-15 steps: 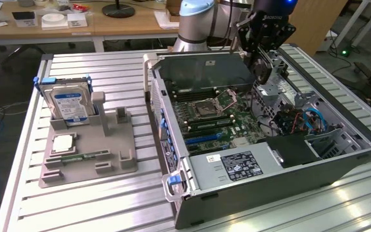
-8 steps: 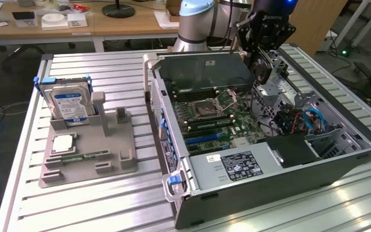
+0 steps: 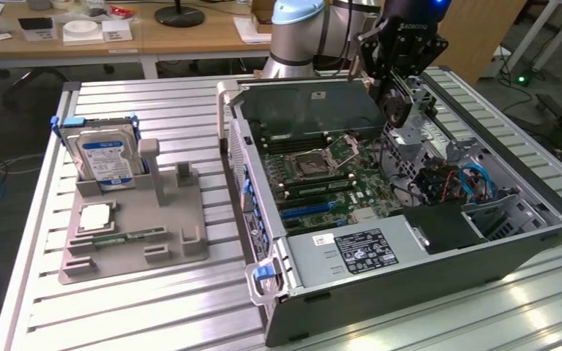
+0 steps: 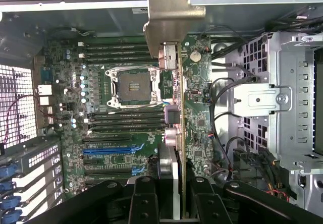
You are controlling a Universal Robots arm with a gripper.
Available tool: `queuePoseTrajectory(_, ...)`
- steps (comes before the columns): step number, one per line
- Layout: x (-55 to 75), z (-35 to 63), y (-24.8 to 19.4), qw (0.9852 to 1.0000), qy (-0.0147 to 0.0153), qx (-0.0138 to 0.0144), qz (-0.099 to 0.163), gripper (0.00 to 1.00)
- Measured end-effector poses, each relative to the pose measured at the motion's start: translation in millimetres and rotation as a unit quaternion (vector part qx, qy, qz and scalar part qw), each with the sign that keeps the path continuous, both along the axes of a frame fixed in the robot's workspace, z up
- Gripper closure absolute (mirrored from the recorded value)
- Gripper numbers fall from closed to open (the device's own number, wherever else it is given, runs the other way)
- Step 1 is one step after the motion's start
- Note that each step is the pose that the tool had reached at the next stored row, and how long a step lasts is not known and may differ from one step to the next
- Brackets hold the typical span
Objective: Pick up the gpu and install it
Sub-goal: 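Insert the gpu into the slot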
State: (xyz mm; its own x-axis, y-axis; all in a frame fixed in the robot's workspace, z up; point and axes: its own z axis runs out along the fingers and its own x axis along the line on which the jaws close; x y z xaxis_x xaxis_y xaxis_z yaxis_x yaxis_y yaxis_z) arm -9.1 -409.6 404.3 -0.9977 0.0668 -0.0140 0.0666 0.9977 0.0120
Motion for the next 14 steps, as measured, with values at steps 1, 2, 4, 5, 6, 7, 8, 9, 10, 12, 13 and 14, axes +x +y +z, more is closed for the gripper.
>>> queuePoseTrajectory(1, 0.0, 0.0, 0.0, 1.0000, 0.0000, 0.0000, 0.000, 0.71)
queuePoseTrajectory(2, 0.0, 0.0, 0.0, 1.0000, 0.0000, 0.0000, 0.001, 0.71)
queuePoseTrajectory(4, 0.0, 0.0, 0.0, 1.0000, 0.0000, 0.0000, 0.006, 0.71)
queuePoseTrajectory(5, 0.0, 0.0, 0.0, 0.9999, 0.0000, 0.0000, 0.012, 0.71)
queuePoseTrajectory(6, 0.0, 0.0, 0.0, 0.9998, 0.0000, 0.0000, 0.018, 0.71)
queuePoseTrajectory(7, 0.0, 0.0, 0.0, 0.9997, 0.0000, 0.0000, 0.024, 0.71)
queuePoseTrajectory(8, 0.0, 0.0, 0.0, 0.9995, 0.0000, 0.0000, 0.031, 0.71)
queuePoseTrajectory(9, 0.0, 0.0, 0.0, 0.9993, 0.0000, 0.0000, 0.036, 0.71)
queuePoseTrajectory(10, 0.0, 0.0, 0.0, 0.9992, 0.0000, 0.0000, 0.041, 0.71)
queuePoseTrajectory(12, 0.0, 0.0, 0.0, 0.9987, 0.0000, 0.0000, 0.052, 0.71)
queuePoseTrajectory(13, 0.0, 0.0, 0.0, 0.9984, 0.0000, 0.0000, 0.057, 0.71)
queuePoseTrajectory(14, 0.0, 0.0, 0.0, 0.9981, 0.0000, 0.0000, 0.062, 0.71)
